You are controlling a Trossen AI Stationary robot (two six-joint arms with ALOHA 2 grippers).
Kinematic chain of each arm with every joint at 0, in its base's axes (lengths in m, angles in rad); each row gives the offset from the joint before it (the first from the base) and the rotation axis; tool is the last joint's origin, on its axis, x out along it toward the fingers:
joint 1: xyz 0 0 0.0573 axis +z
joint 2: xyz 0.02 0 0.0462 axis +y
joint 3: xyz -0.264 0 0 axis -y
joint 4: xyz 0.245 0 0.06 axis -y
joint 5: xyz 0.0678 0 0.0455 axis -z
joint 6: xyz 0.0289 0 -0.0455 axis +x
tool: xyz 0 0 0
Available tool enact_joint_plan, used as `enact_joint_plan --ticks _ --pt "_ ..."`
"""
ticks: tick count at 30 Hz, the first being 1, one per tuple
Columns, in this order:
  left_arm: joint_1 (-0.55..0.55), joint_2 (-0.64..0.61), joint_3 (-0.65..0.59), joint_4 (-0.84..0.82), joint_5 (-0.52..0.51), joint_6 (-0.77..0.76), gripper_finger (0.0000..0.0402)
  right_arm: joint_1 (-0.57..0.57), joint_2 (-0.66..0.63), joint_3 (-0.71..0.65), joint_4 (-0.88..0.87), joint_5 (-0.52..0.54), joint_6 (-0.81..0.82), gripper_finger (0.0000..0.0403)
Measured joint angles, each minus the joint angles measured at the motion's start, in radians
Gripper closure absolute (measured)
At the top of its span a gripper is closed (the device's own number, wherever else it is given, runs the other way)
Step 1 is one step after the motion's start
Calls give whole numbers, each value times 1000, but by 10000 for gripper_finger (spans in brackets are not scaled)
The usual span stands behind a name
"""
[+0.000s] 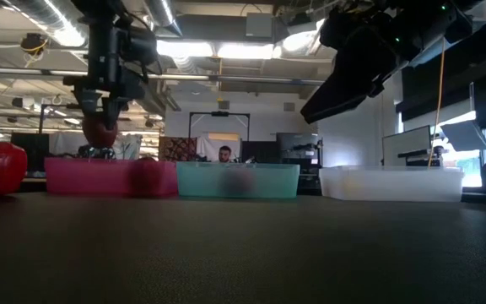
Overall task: Sort produce into baskets
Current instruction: Put the apple into the pink bin
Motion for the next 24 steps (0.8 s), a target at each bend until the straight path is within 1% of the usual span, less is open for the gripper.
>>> enact_joint_plan --ticks 11,16,24 --pt "2 117 -6 5 -3 25 139 0 0 0 -4 0 0 79" --pt "25 118 -71 47 5 21 139 0 0 0 -6 0 0 79" --pt "43 119 -180 123 57 20 139 0 0 0 -6 0 1 79"
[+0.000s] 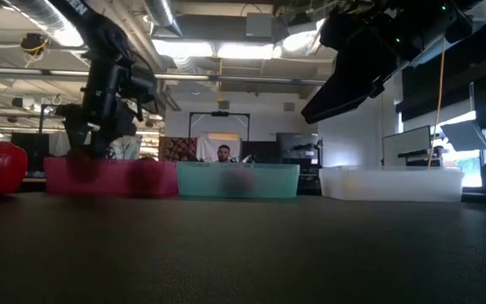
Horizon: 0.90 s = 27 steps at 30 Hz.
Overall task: Sort produce into baskets
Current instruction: Put the apple into the pink bin
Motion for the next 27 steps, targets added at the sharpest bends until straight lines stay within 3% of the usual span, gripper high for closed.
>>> enact_joint_plan --ticks 13,22,27 --pt "2 0 -66 63 -20 8 138 0 0 0 2 0 0 79" --pt "2 0 -66 69 -23 11 70 0 0 0 2 -26 -5 79" --pt "2 -1 -52 64 -23 28 60 0 0 0 2 -27 -5 79"
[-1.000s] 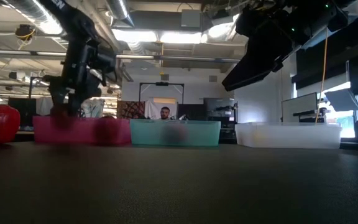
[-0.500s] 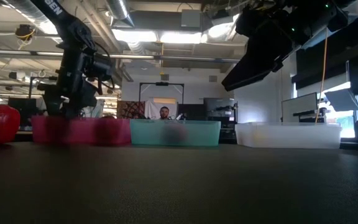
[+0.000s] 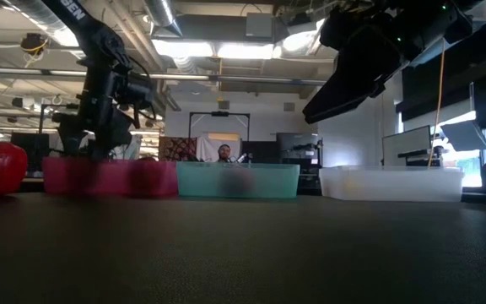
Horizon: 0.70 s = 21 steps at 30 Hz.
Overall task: Sort produce into baskets
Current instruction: Put the apple into the pink bin, then put the red bell pepper into the green bin
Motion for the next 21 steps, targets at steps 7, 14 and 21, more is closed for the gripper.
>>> enact_joint_plan --ticks 7,14,21 --pt "0 -42 82 -48 0 21 59 0 0 0 0 -12 0 79" --pt "-44 -85 214 -204 17 23 59 0 0 0 0 -16 0 79" --pt "-186 -128 273 -255 107 22 59 0 0 0 0 -16 0 79"
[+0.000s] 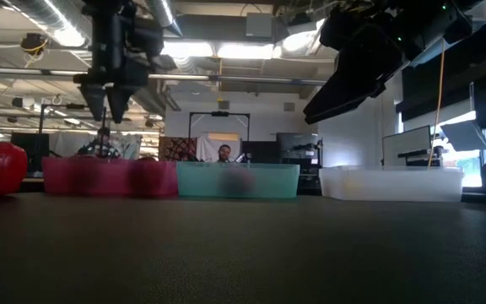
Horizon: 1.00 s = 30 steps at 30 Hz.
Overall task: Sort produce into baskets
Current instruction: Put the red bell pepper into the green bin
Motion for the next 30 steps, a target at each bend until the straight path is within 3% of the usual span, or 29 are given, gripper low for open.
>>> enact_joint_plan --ticks 5,15,22,30 --pt "-129 -11 0 -19 96 -42 59 0 0 0 0 0 0 79" --pt "-338 -11 -2 -180 101 -228 59 0 0 0 1 0 0 79" --pt "-399 -10 -69 -311 102 -369 59 0 0 0 1 0 0 79" --pt "-414 -10 -154 -322 156 -395 59 0 0 0 1 0 0 79"
